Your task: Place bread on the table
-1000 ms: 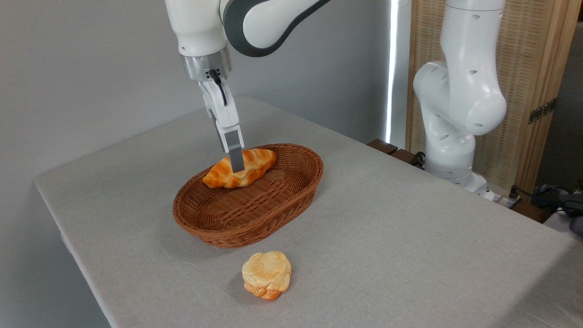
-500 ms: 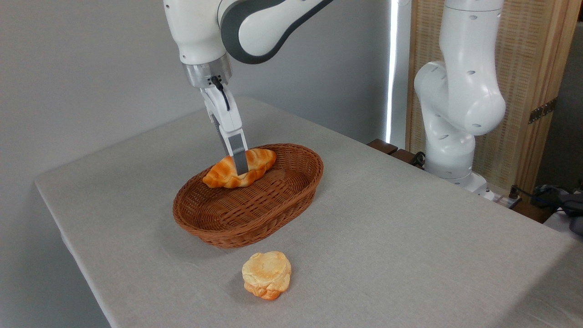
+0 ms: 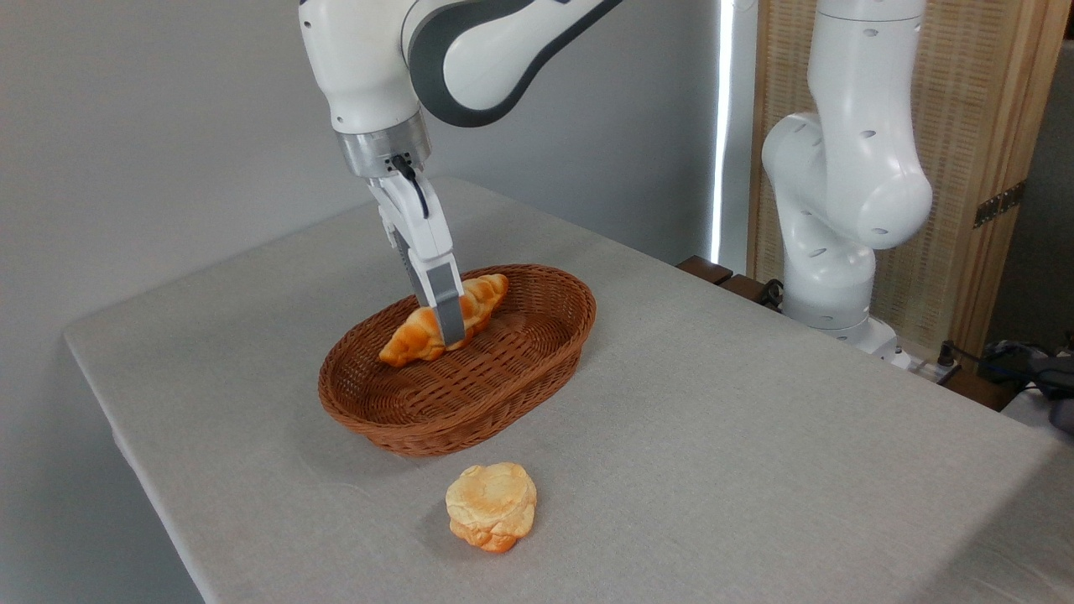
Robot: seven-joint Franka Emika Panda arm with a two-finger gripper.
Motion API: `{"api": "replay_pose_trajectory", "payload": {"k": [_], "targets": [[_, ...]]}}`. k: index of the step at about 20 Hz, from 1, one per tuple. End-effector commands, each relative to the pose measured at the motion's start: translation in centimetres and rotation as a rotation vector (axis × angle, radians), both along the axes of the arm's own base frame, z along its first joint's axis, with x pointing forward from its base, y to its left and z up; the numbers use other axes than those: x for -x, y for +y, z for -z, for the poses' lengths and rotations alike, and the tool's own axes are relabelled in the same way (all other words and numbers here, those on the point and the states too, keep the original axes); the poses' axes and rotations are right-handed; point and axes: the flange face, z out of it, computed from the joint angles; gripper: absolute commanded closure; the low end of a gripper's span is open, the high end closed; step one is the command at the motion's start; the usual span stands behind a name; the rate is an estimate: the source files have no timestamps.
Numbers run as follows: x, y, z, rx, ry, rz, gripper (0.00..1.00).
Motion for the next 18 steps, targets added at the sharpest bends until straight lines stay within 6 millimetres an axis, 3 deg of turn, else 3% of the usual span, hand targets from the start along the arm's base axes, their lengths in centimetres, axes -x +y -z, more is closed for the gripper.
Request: {"api": "replay_pose_trajectory", "payload": {"k": [1, 13, 14, 15, 16, 18], "targets": [[-0.2, 0.3, 0.3, -0.016, -0.005, 0.0, 0.0], [0.4, -1.8, 2.5, -0.017, 0.035, 0.019, 0.02], [0.3, -2.0, 2.5, -0.015, 0.029, 0.022, 0.06], [0.3, -2.0, 2.5, -0.013, 0.028, 0.024, 0.2], [0.3, -2.0, 2.5, -0.01, 0.026, 0.027, 0.41], [0.3, -2.0, 2.5, 0.008, 0.033, 0.021, 0.7]]}}
